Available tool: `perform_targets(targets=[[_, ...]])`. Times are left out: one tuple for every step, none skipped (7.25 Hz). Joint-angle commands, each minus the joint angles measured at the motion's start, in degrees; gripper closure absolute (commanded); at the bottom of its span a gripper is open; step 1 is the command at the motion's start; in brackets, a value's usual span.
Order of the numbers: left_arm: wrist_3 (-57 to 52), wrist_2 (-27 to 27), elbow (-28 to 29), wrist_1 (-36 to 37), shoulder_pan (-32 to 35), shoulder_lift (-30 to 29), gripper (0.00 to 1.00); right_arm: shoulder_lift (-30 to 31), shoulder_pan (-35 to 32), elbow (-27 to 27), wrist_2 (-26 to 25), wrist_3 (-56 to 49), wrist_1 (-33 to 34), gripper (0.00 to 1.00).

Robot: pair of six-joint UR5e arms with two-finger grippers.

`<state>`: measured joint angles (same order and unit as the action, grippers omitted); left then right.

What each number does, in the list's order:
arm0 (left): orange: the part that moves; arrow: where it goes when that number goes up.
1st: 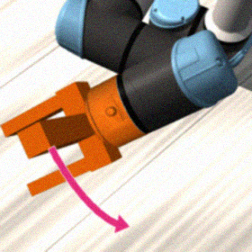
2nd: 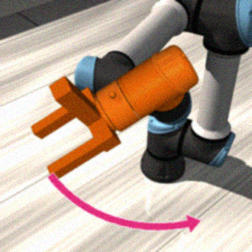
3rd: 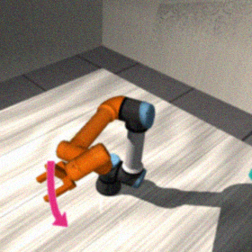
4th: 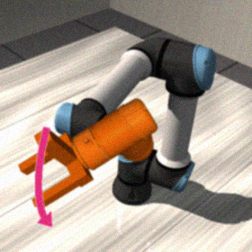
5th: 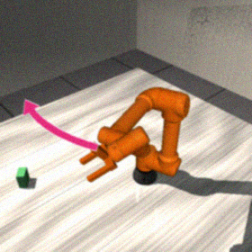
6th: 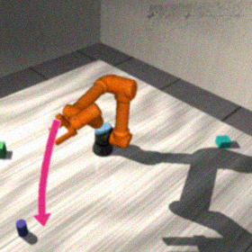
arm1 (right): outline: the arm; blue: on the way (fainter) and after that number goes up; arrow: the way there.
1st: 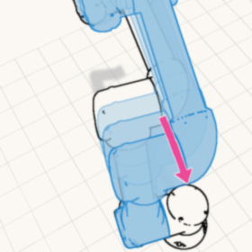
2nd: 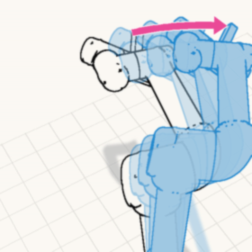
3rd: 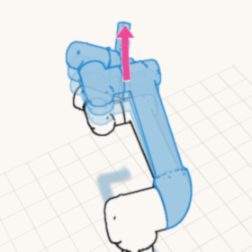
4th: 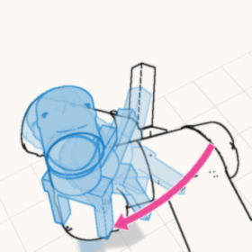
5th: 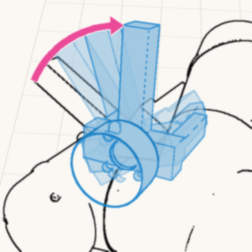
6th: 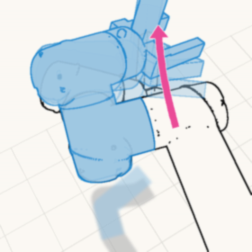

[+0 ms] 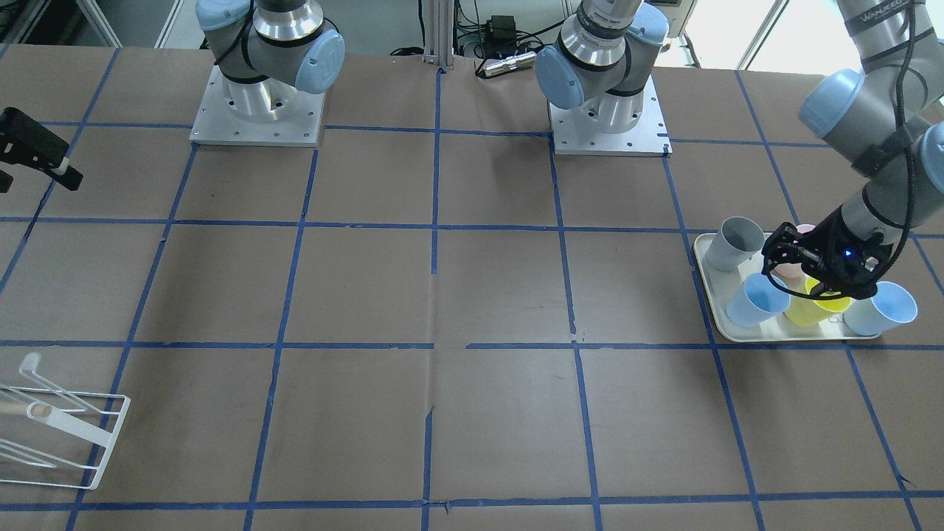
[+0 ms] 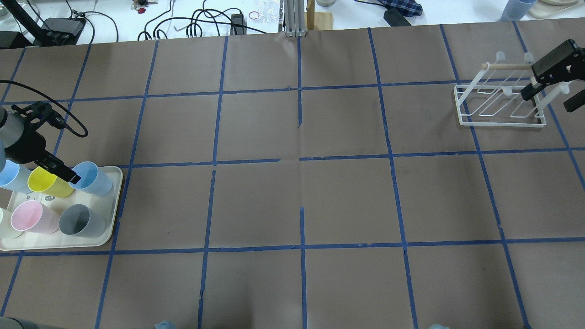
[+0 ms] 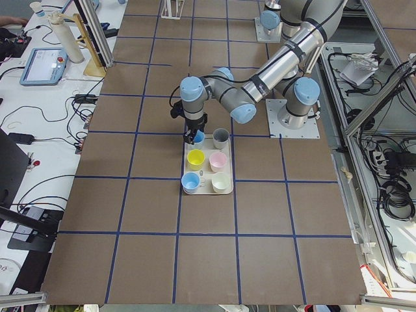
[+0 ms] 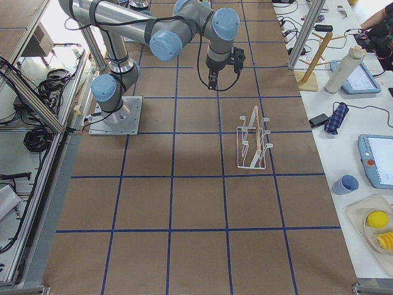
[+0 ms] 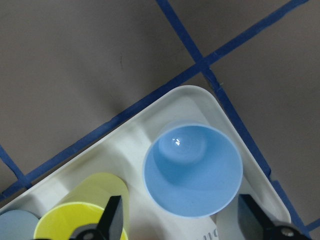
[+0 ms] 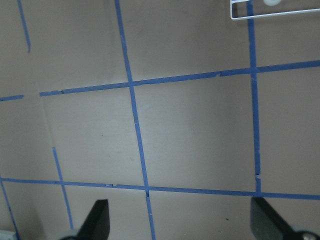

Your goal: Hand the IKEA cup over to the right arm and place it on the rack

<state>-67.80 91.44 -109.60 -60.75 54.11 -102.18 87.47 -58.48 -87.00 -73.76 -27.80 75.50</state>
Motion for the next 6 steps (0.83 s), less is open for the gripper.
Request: perform_targets(targets=[[0.73,-0.03,0.18,0.54,-0.33,-1.61,0.18,-1.86,3.28,-0.01,7.9,-8.02,-6.73,0.0],[0.65,-0.03,0.26,0.63,-0.24,-2.32,0.2,-2.74,4.51,-0.01,14.98,-11.8,-13.9,0.0],[0.57,-0.2,0.18,1.24,-0.15,-2.41,0.21,-3.53,5.21,-0.1,20.18,-16.63,-20.5,0.0],[0.39,-0.29,0.18,1.25,-0.06,-2.5,0.22,-3.71,5.22,-0.1,22.67,-19.28,-24.31,0.0],[0.22,-1.6,0.18,1.34,-0.06,-2.94,0.22,-3.71,5.22,-0.1,26.26,-22.97,-29.04,0.0],[0.04,-1.79,0.18,2.21,-0.06,-3.72,0.22,-3.98,4.96,-0.27,29.69,-27.44,-35.01,0.0]])
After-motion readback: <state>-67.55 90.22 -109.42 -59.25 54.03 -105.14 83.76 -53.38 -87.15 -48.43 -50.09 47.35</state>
